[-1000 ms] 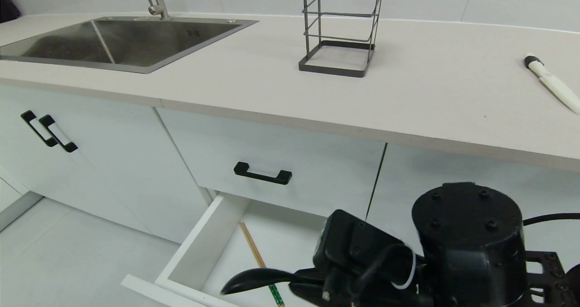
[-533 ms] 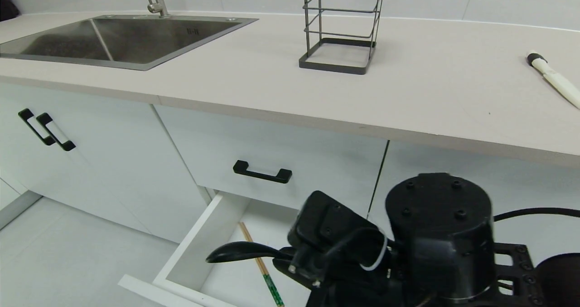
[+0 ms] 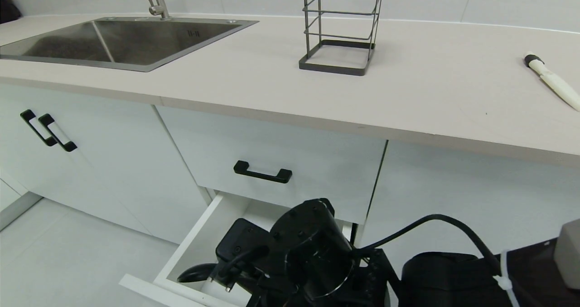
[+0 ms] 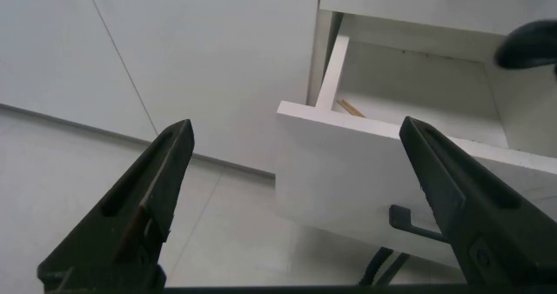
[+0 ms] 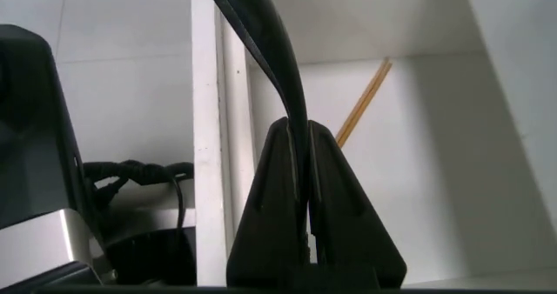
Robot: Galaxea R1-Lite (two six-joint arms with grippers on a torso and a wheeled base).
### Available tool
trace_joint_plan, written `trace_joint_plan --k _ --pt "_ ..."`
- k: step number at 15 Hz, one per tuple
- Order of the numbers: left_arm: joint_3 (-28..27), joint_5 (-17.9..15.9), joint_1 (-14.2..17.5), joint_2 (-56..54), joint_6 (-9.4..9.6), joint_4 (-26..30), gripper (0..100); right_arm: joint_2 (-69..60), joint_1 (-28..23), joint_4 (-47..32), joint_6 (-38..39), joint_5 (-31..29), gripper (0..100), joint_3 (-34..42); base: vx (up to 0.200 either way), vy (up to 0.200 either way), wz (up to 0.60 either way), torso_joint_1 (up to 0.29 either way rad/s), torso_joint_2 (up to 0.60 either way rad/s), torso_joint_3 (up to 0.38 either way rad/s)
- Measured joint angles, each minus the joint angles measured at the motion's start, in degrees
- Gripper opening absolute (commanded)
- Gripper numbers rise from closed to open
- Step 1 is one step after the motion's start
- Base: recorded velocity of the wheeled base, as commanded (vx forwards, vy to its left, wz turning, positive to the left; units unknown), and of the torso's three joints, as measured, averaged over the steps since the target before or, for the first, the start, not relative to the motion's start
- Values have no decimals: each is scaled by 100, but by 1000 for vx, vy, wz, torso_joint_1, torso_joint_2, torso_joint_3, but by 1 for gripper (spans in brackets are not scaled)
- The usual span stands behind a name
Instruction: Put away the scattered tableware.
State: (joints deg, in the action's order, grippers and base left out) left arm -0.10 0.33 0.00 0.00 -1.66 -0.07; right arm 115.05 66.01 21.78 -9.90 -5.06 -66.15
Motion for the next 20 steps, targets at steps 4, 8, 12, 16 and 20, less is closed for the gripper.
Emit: trace_joint_plan --k 4,8,12,16,20 --pt "0 0 0 0 2 0 100 685 -94 -41 176 -218 0 -786 0 0 0 0 0 0" --pt "0 0 0 0 0 0 100 1290 -466 -39 207 -466 0 -1425 0 0 0 0 0 0" --pt "0 0 0 0 0 0 100 1593 -579 -37 202 -514 0 -1534 0 0 0 0 0 0" --pt "0 5 0 0 2 0 100 1688 -599 -35 210 -514 0 -1467 0 0 0 0 0 0" --pt "0 0 0 0 0 0 100 1777 -603 -44 213 -514 0 -1456 0 0 0 0 0 0"
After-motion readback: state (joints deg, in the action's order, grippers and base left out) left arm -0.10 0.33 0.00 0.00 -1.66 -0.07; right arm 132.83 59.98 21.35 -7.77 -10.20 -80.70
